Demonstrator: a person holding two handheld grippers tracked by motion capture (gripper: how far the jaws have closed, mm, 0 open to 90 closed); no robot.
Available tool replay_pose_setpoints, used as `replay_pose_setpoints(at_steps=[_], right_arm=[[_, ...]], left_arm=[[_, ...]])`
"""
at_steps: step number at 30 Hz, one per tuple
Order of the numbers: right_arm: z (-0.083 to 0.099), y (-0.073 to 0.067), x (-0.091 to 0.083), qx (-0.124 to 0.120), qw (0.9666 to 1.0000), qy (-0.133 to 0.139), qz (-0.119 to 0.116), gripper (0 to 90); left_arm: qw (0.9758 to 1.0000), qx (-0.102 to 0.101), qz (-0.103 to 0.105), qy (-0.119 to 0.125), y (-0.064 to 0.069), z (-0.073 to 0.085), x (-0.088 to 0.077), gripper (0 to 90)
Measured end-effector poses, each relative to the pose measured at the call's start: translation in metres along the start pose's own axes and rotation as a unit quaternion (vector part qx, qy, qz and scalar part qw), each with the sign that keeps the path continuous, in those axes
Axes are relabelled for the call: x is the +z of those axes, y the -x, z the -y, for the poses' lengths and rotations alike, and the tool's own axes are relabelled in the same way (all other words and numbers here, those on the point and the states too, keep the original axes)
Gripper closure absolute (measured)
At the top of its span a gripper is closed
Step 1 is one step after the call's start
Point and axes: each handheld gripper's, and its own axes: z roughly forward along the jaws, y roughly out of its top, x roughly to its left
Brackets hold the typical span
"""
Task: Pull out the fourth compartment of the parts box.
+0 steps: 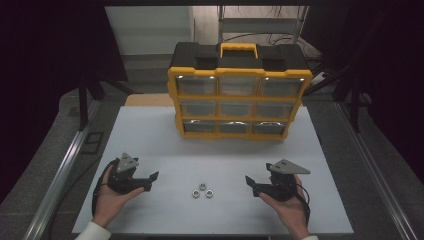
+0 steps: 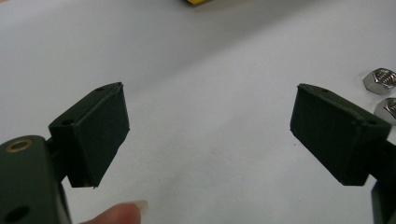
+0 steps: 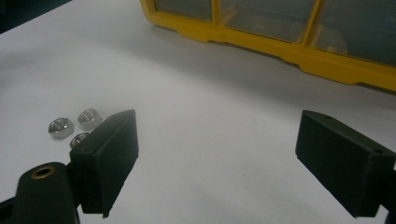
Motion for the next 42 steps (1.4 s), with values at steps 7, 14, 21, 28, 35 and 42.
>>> replay_pose_setpoints(at_steps=[7, 14, 21, 28, 35, 42], right_arm=[[0.000, -0.015, 0.008, -0.008, 1.0000, 0.000, -0.004, 13.6], [-0.001, -0.030, 0.022, -0.022, 0.9996, -0.012, -0.012, 13.6], [-0.002, -0.041, 0.031, -0.032, 0.9992, -0.017, -0.015, 13.7], [-0.003, -0.045, 0.035, -0.029, 0.9994, -0.016, -0.006, 13.6], [-0.002, -0.046, 0.035, -0.030, 0.9994, -0.015, -0.006, 13.6], [-0.003, -0.051, 0.039, -0.031, 0.9994, -0.013, -0.001, 13.5]], left_arm=[[1.0000, -0.004, -0.001, 0.001, 0.000, 0.002, -0.002, 12.5], [0.9999, -0.010, -0.003, 0.003, 0.001, 0.005, -0.004, 12.6], [1.0000, -0.002, -0.001, 0.003, 0.005, 0.004, -0.001, 12.6], [1.0000, -0.001, 0.003, 0.004, 0.007, 0.001, 0.000, 12.6], [1.0000, 0.007, 0.004, 0.001, 0.011, 0.002, 0.001, 12.7], [1.0000, 0.005, 0.002, 0.005, 0.010, 0.002, -0.002, 12.7]])
